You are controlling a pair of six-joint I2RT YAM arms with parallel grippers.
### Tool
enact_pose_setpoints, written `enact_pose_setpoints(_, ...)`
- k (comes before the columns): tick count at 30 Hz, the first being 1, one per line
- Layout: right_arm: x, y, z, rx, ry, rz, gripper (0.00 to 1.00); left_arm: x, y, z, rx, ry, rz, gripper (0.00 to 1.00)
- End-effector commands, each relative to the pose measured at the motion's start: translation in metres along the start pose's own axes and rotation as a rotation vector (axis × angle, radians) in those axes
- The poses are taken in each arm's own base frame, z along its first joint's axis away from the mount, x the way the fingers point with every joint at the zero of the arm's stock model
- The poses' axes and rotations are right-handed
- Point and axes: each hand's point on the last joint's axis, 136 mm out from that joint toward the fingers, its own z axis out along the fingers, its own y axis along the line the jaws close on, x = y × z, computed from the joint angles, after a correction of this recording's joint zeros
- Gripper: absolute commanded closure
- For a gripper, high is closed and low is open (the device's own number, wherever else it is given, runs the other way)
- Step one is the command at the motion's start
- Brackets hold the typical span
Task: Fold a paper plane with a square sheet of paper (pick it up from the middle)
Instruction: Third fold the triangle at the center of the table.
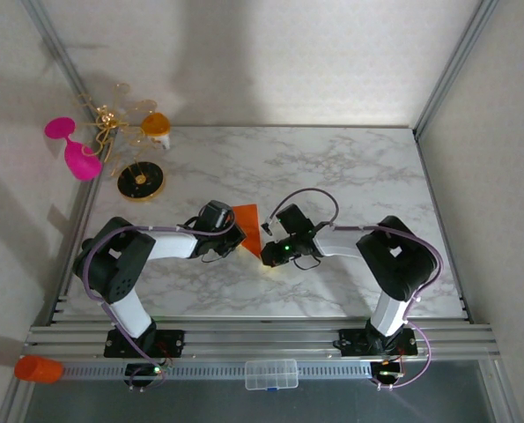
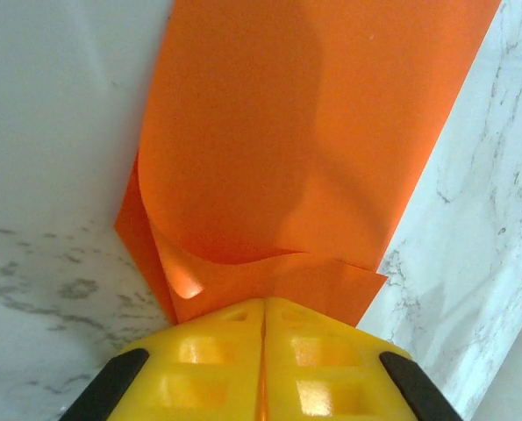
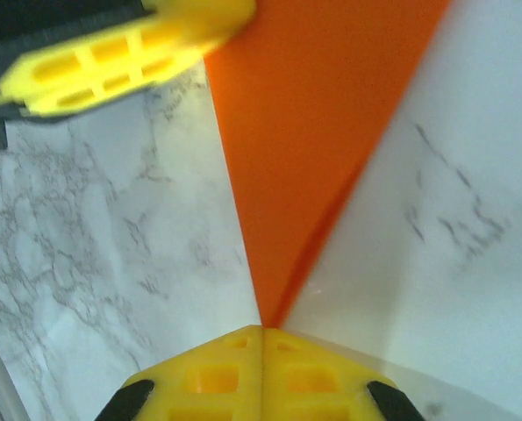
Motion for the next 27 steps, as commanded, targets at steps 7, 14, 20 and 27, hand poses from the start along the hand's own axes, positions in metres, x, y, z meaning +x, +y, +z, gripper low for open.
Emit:
enact_pose_setpoints(7,-0.047,0.024,-0.02,-0.046,-0.134,0.019,0.96,0.001,0.047,0.006,-0.17,0.004,-0.013,0.91)
enact_pose_setpoints(14,-0.057,0.011,0.007,0.0,-0.105,0.049,0.98,0.002,0.04,0.006,-0.151,0.015,-0.006,0.91)
enact_pose_setpoints(20,-0.048,-0.01,0.025,0.058,-0.057,0.097,0.98,0.002,0.03,0.005,-0.125,0.025,0.019,0.9)
enact_pose_setpoints(27,-0.026,-0.034,0.031,0.157,0.005,0.142,0.98,0.001,-0.027,-0.01,0.015,0.004,0.183,0.83)
